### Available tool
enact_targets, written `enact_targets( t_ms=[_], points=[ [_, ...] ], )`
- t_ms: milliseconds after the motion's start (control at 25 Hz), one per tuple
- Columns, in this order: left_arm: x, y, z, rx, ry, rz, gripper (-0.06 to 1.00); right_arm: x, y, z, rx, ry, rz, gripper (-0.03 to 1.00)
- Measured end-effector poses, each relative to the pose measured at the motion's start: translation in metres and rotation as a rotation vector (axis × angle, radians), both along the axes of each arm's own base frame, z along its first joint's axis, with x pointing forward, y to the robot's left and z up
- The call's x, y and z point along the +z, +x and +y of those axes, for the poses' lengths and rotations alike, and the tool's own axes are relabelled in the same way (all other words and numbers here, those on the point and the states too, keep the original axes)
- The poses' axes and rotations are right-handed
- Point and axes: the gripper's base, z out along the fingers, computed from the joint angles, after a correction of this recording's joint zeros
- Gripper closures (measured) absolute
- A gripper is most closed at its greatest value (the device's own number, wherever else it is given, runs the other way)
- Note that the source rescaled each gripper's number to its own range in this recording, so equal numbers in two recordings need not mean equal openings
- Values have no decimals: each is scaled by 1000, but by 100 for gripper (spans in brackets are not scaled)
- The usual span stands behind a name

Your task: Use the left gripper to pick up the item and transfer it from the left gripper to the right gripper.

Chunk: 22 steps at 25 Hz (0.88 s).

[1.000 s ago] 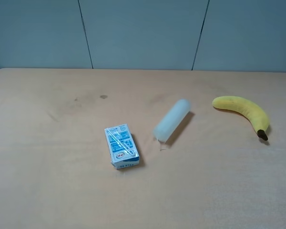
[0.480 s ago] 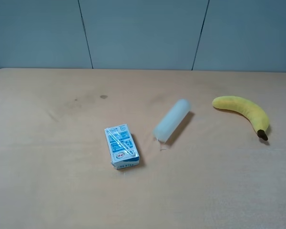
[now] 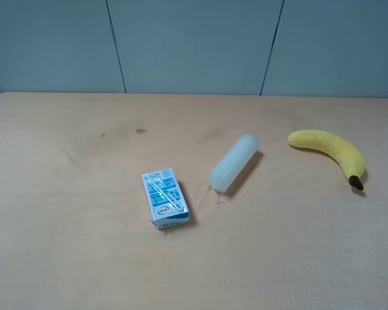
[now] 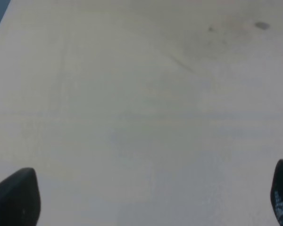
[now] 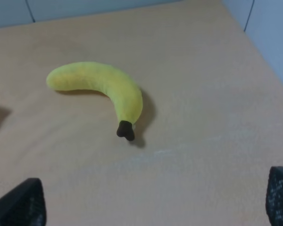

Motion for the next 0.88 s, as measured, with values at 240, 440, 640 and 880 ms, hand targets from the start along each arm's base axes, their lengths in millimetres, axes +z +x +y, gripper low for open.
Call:
enact_targets(
  t_ms=[240,440,640,880],
  points=[
    [0,0,0,0,0,0,-3,0,0,0,31,3,0,-3],
    [0,0,0,0,0,0,-3,0,0,-1,163,3,0,-3],
    [0,0,0,0,0,0,-3,0,0,-1,158,4,0,-3],
    [0,0,0,0,0,0,-3,0,0,0,105,6,-1,-3]
  ],
)
